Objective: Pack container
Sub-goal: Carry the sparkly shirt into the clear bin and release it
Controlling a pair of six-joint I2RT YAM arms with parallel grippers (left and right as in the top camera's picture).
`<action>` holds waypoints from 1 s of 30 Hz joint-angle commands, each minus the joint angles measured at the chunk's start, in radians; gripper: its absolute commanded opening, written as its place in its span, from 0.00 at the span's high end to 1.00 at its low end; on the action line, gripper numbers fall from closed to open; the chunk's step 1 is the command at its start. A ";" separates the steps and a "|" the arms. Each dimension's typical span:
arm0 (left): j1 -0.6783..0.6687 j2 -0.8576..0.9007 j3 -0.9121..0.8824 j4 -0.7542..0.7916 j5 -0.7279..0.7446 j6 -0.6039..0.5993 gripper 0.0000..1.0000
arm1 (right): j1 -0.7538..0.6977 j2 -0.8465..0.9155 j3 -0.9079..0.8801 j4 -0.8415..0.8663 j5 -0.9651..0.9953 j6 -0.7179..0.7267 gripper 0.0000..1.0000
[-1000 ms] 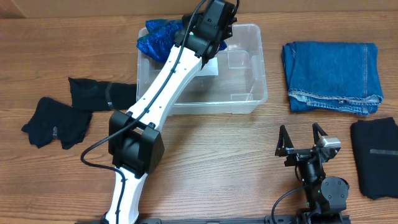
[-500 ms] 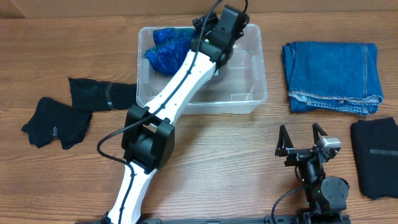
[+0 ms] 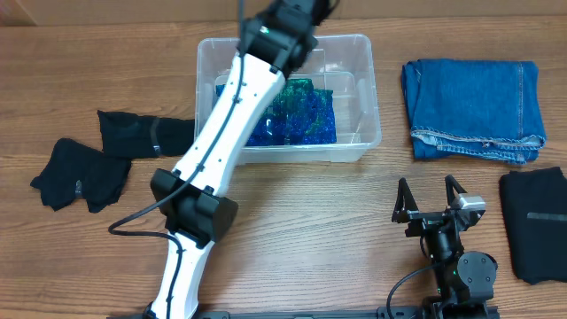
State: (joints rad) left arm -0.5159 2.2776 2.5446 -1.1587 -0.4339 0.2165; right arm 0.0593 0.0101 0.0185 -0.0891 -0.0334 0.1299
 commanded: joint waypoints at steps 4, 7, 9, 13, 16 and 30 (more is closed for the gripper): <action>0.111 -0.034 0.018 -0.172 0.351 -0.180 0.80 | -0.005 -0.007 -0.011 0.006 0.009 -0.003 0.00; 0.123 -0.034 0.018 -0.221 0.405 -0.187 0.72 | -0.005 -0.007 -0.011 0.006 0.010 -0.003 0.00; 0.123 -0.034 0.018 -0.265 0.406 -0.187 0.71 | -0.005 -0.007 -0.011 0.006 0.009 -0.003 0.00; 0.123 -0.034 0.018 -0.328 0.491 -0.140 0.47 | -0.005 -0.007 -0.011 0.006 0.009 -0.003 0.00; 0.122 -0.018 0.016 -0.345 0.505 -0.063 0.46 | -0.005 -0.007 -0.011 0.006 0.009 -0.003 0.00; 0.211 -0.021 0.055 -0.401 0.483 -0.250 0.44 | -0.005 -0.007 -0.011 0.006 0.009 -0.003 0.00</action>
State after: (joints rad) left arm -0.3737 2.3619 2.5557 -1.5429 0.0628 0.0338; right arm 0.0589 0.0101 0.0185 -0.0902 -0.0338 0.1303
